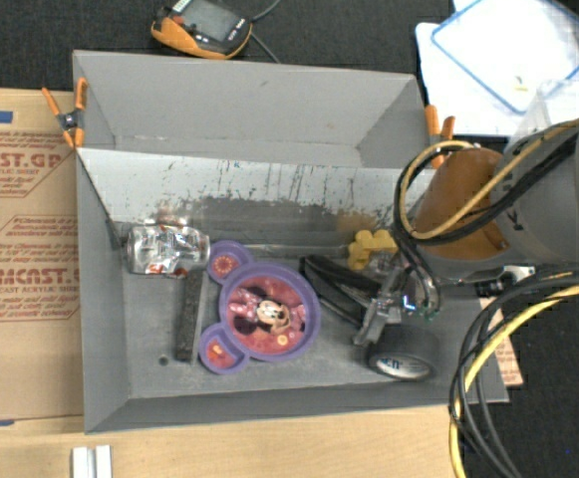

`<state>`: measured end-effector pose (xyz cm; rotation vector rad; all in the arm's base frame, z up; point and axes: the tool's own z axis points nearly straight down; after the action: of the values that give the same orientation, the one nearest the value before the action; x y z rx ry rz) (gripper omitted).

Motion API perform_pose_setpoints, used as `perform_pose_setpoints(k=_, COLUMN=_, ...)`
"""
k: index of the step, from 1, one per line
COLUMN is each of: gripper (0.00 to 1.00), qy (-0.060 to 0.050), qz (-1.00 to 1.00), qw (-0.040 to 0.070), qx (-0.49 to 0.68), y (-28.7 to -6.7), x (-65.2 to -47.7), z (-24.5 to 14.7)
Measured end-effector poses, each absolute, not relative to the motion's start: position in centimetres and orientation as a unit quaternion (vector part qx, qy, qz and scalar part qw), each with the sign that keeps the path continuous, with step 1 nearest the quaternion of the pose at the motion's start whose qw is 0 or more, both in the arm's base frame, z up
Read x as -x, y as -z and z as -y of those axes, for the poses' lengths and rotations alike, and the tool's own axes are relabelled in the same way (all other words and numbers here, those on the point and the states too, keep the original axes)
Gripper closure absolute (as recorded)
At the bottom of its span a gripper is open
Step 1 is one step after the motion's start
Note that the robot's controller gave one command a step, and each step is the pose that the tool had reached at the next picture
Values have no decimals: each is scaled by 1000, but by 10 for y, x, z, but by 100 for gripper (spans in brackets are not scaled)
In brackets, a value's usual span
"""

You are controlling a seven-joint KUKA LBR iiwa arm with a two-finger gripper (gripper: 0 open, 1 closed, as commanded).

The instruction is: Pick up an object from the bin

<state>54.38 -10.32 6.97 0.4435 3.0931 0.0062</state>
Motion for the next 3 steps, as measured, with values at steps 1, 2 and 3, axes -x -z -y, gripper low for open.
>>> perform_pose_setpoints(k=1, gripper=100, qy=-1, qz=-988, qw=8, qx=-157, y=-69, x=-537, z=97)
perform_pose_setpoints(k=2, gripper=100, qy=-1, qz=-988, qw=8, qx=-157, y=-69, x=-537, z=97)
perform_pose_setpoints(k=3, gripper=100, qy=-1, qz=-988, qw=2, qx=-157, y=-85, x=-533, z=96)
